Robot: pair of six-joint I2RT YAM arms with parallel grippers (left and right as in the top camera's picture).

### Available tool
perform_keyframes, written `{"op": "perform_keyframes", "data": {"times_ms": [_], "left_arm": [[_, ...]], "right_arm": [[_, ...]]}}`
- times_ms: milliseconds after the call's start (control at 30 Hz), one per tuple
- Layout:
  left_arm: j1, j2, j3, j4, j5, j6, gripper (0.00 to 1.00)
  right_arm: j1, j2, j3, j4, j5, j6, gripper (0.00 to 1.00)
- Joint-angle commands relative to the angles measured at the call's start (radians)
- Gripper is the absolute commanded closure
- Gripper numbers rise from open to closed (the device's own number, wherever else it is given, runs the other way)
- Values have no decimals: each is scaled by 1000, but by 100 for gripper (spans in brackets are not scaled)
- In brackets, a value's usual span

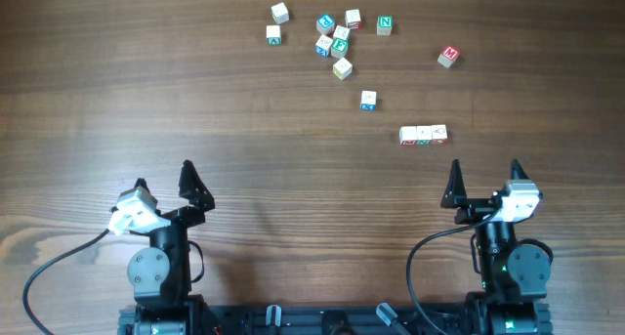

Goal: Form a horizontal line

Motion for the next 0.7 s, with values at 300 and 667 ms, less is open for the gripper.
{"op": "perform_keyframes", "data": {"times_ms": [300, 667], "left_arm": [[8, -10, -2, -3, 13, 23, 0], [8, -10, -2, -3, 13, 23, 0]], "right_arm": [[-3, -11, -1, 3, -9, -48, 0], [-3, -10, -1, 3, -9, -48, 0]]}}
